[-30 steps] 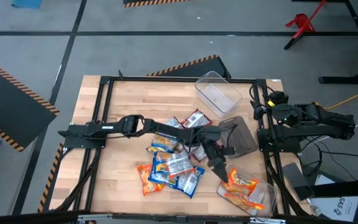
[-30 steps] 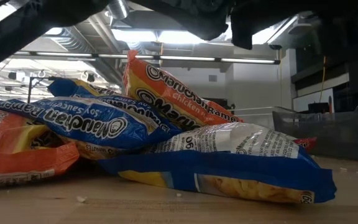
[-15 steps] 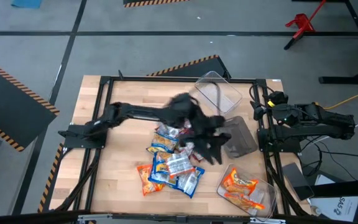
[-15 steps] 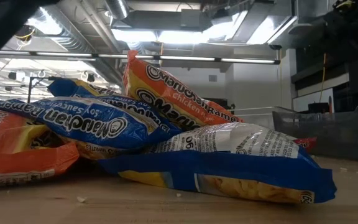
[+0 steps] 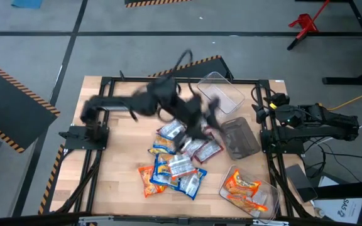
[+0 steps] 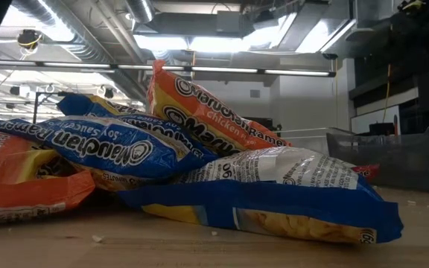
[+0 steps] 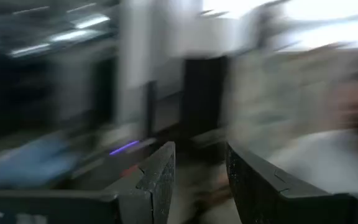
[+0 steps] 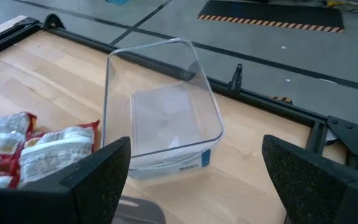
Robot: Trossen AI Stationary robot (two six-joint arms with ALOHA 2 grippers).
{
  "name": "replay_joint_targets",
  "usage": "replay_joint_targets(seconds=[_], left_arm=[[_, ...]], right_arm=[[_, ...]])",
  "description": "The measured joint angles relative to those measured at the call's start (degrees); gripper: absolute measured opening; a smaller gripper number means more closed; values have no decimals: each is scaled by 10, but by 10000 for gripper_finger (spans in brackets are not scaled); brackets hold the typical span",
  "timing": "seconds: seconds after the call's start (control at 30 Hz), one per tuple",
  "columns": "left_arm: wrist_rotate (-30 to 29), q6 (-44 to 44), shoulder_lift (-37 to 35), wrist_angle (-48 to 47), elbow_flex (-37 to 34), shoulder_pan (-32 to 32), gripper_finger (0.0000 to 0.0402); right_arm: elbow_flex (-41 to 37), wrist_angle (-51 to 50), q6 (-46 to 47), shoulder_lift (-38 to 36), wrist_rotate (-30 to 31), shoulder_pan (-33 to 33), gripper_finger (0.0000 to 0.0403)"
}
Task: Sort Maruchan noodles
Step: Put the orange bag into the bottom transparent bin
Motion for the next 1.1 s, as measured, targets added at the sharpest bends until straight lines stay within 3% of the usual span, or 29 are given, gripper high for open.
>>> replay_joint_targets(seconds=[0.17, 0.23, 0.27, 0.4, 0.5, 0.63, 0.87, 1.1], left_arm=[[-399, 107, -77, -253, 2, 27, 135], [-502, 104, -91, -359, 2, 27, 135], [-524, 92, -92, -401, 2, 27, 135], [-499, 35, -95, -583, -7, 12, 135], [-493, 11, -99, -626, -66, -14, 136], [-492, 0, -94, -597, -168, -63, 138], [-494, 48, -94, -416, -365, -153, 141], [-520, 170, -96, -326, -461, -216, 141]], right_arm=[[0, 0, -1, 0, -3, 0, 351], [0, 0, -2, 0, -3, 0, 351], [0, 0, -2, 0, -3, 0, 351], [0, 0, -2, 0, -3, 0, 351], [0, 0, -2, 0, -3, 0, 351], [0, 0, -2, 0, -2, 0, 351], [0, 5, -14, 0, -3, 0, 351], [0, 7, -19, 0, -3, 0, 351]])
